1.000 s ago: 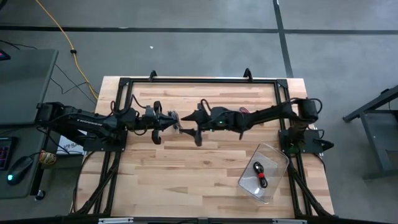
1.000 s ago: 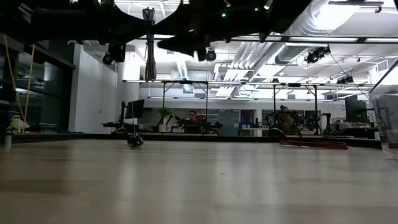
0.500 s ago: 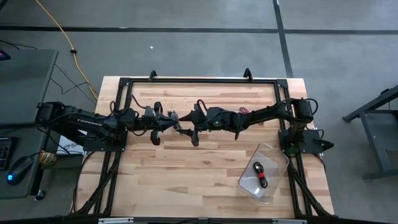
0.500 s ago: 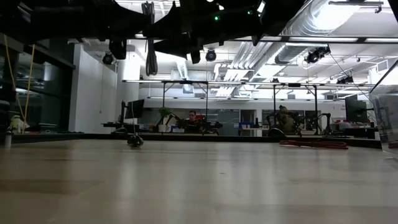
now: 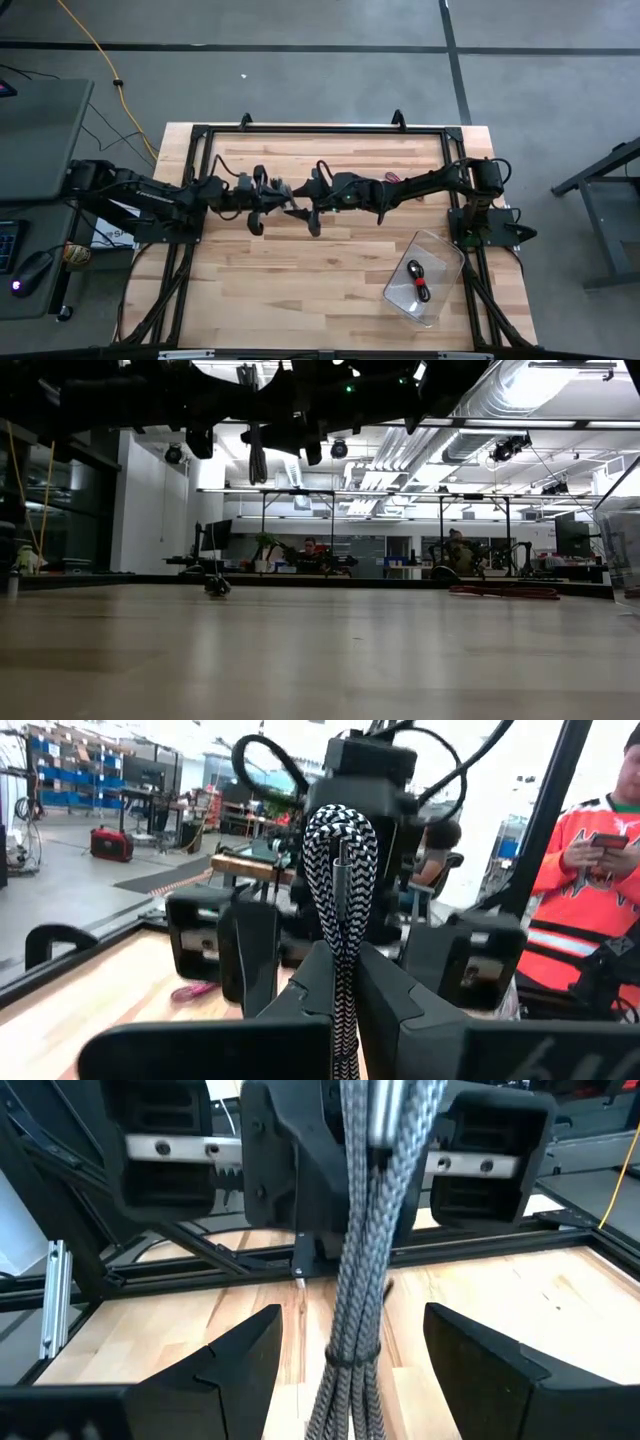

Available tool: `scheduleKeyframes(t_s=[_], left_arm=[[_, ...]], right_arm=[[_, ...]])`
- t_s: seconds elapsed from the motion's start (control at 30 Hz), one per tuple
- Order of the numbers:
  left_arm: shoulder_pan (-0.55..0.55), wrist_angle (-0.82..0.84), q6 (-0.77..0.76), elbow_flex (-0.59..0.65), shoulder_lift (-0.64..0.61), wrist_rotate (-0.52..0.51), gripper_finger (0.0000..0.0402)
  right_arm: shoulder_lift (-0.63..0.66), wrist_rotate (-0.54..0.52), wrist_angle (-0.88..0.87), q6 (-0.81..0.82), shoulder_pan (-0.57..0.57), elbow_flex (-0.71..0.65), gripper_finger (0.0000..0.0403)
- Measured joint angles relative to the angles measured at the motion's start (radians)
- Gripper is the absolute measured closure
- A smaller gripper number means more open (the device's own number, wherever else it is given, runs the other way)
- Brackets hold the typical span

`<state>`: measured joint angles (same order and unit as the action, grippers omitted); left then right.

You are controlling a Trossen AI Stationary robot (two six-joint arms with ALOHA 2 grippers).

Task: Pick and place USB-C Cables
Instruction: Put the gray charger cable into the transparent bin

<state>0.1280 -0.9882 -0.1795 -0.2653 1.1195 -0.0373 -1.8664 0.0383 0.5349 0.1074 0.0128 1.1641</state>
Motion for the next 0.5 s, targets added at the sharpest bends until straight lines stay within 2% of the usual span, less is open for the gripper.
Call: scheduleKeyframes(t_s=[0.5], left_arm=[[0.0,-0.006,0.027,0.0,-0.003,-0.004,0.0401]], right_arm=[[0.0,0.0,-0.008,0.0,0.0,0.0,0.0166]])
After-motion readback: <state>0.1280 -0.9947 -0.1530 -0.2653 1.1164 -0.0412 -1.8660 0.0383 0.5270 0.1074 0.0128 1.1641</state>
